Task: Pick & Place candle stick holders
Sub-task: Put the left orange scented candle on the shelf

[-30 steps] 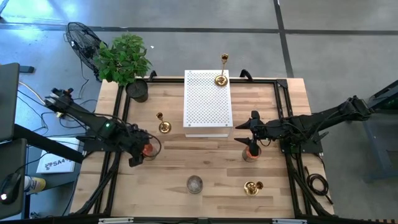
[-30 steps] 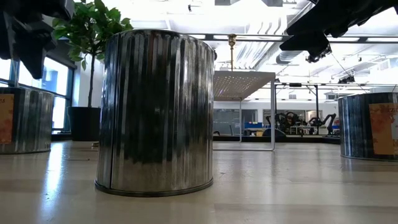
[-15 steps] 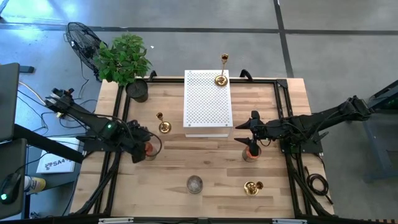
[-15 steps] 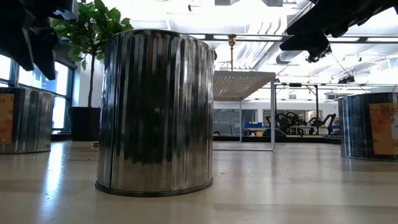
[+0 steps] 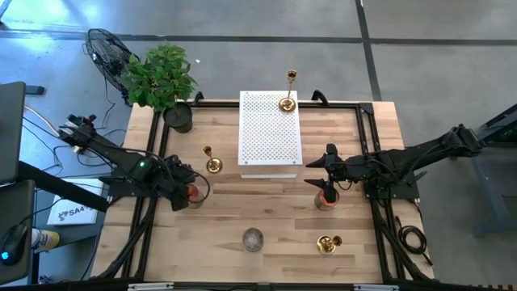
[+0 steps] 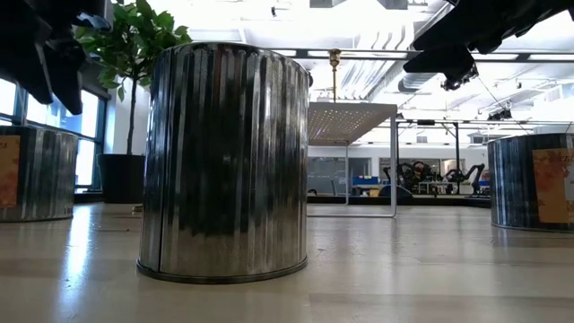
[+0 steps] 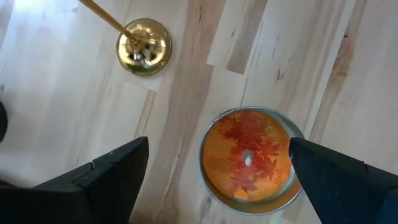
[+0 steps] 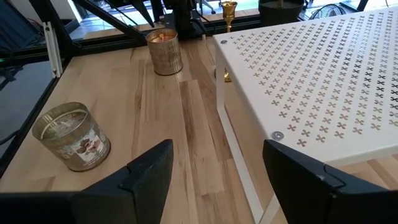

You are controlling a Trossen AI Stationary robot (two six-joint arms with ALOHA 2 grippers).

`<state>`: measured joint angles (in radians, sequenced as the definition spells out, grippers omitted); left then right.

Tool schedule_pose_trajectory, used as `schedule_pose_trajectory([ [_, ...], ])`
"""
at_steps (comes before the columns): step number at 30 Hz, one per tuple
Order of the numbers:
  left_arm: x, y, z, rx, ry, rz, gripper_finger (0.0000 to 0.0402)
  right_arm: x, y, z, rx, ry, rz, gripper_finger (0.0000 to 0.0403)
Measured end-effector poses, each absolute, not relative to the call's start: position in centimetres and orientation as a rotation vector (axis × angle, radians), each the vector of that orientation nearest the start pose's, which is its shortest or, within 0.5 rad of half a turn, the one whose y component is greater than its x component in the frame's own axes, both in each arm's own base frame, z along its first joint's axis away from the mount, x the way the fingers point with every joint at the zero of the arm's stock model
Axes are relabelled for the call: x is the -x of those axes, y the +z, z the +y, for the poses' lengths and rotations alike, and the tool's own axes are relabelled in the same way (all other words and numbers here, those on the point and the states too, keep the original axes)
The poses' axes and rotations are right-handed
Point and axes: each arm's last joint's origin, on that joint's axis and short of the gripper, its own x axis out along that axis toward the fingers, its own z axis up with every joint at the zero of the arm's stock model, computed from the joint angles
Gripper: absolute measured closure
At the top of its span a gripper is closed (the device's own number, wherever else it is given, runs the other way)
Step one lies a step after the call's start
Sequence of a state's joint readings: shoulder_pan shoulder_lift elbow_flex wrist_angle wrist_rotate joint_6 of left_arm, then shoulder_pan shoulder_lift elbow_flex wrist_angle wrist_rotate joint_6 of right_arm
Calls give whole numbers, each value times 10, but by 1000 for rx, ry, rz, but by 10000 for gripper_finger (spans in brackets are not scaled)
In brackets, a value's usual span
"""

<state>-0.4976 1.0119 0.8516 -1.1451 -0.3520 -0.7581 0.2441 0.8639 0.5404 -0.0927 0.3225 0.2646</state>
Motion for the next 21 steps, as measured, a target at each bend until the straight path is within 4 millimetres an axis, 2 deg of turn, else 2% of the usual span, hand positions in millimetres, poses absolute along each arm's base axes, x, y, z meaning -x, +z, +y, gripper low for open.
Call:
schedule_pose_trajectory([
  [5,-140,256,-62,51,375,1123,23,-184,245,36,-143,-129,386,160],
  [14,-136,254,-60,22,388,1162,23,-184,245,36,-142,-129,386,160],
  [21,-134,238,-60,19,382,1201,23,-184,245,36,-142,-129,386,160],
])
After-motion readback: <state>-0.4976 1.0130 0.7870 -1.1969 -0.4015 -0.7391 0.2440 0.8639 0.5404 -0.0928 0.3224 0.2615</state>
